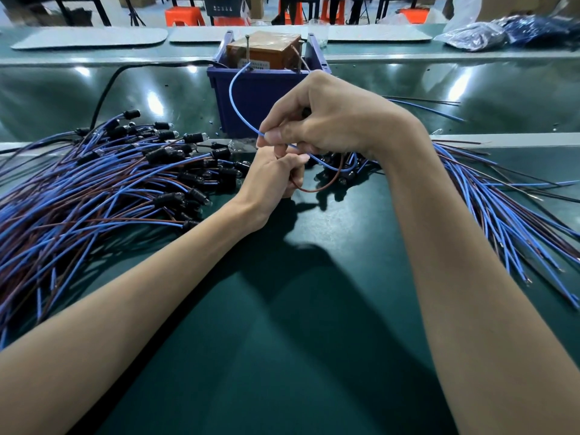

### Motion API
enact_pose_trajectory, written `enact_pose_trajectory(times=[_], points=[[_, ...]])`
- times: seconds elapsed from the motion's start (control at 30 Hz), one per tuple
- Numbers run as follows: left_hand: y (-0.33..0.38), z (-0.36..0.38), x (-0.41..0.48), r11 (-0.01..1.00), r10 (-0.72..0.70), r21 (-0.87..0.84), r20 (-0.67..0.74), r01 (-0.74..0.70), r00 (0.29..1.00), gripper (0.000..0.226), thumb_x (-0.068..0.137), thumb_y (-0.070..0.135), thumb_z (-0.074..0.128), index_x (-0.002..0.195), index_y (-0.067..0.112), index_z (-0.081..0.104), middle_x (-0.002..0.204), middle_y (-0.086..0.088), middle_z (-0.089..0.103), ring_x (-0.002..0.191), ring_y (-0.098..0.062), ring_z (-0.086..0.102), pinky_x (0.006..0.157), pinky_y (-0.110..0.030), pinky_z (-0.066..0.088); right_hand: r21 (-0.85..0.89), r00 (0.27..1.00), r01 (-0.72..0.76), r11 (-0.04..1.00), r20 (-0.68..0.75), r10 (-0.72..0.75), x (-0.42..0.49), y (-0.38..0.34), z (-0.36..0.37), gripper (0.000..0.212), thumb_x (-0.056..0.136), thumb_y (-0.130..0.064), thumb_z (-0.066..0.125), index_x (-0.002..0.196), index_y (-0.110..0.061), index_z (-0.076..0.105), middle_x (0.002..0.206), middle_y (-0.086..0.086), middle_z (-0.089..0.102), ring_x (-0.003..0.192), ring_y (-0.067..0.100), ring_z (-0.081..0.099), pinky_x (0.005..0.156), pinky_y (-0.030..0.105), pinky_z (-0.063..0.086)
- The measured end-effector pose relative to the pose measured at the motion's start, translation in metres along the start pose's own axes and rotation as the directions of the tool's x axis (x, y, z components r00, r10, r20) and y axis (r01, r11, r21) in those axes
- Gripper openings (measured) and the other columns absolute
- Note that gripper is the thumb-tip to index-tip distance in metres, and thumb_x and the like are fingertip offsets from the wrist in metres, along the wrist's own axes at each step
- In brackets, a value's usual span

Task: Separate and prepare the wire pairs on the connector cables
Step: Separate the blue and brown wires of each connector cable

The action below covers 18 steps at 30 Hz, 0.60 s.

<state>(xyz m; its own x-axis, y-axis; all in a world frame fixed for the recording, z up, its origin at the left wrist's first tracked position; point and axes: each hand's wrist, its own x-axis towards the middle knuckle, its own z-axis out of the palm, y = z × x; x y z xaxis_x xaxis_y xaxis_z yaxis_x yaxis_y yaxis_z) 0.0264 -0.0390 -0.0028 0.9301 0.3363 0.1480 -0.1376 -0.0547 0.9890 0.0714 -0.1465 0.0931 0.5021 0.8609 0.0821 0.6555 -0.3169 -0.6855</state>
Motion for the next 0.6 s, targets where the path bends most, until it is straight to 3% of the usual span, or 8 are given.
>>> enact_pose_trajectory(times=[0.13,0.23,0.4,0.53,0.6], points=[[0.0006,0.0006,-0.0003,1.000,0.008,-0.003,0.027,-0.008,1.000,0.038,0.090,-0.006,0.042,0.056,0.011,0.042,0.053,-0.006,0.035,0.032,-0.003,0.023,0.038,-0.012,0.019,0.015,1.000,0.005,1.000,0.005,-0.005,-0.0002,-0.0002,-0.0005,0.007,0.091,-0.014,0.066,0.090,-0.017,0.072,0.064,-0.014,0.068,0.044,0.002,0.044,0.048,0.011,0.039],[-0.0003,0.0001,0.0003,1.000,0.000,-0.017,0.035,0.000,0.999,0.056,0.090,-0.006,0.042,0.042,0.023,0.049,0.052,-0.006,0.035,0.032,-0.004,0.022,0.038,-0.012,0.019,0.005,1.000,0.013,1.000,0.005,-0.013,0.0000,0.0000,-0.0007,0.008,0.091,-0.013,0.065,0.091,-0.015,0.073,0.067,-0.013,0.069,0.044,0.001,0.045,0.048,0.009,0.038],[-0.0001,-0.0001,-0.0002,1.000,0.007,-0.013,0.025,-0.006,1.000,0.036,0.089,-0.006,0.042,0.057,0.011,0.040,0.049,-0.005,0.035,0.033,-0.004,0.022,0.037,-0.013,0.019,-0.013,0.999,0.027,1.000,0.019,-0.027,-0.0007,-0.0014,-0.0012,0.009,0.091,-0.014,0.065,0.089,-0.018,0.073,0.061,-0.015,0.066,0.045,-0.002,0.049,0.048,0.007,0.037],[-0.0006,-0.0007,-0.0002,1.000,0.008,-0.009,0.076,-0.007,0.997,0.049,0.087,0.000,0.044,0.047,0.024,0.059,0.040,0.005,0.040,0.032,-0.002,0.024,0.037,-0.011,0.020,-0.012,0.999,0.027,1.000,0.023,-0.026,-0.0009,-0.0025,-0.0004,0.009,0.091,-0.015,0.065,0.088,-0.019,0.073,0.063,-0.012,0.066,0.046,0.001,0.046,0.047,0.010,0.038],[0.0006,-0.0011,-0.0012,1.000,0.023,-0.012,0.108,-0.022,0.994,0.038,0.087,0.001,0.044,0.066,0.021,0.069,0.041,0.006,0.039,0.033,-0.002,0.024,0.037,-0.012,0.020,-0.023,0.999,0.023,0.999,0.023,-0.022,-0.0012,-0.0032,-0.0002,0.010,0.091,-0.014,0.065,0.090,-0.018,0.073,0.063,-0.014,0.066,0.046,0.001,0.047,0.046,0.010,0.038]])
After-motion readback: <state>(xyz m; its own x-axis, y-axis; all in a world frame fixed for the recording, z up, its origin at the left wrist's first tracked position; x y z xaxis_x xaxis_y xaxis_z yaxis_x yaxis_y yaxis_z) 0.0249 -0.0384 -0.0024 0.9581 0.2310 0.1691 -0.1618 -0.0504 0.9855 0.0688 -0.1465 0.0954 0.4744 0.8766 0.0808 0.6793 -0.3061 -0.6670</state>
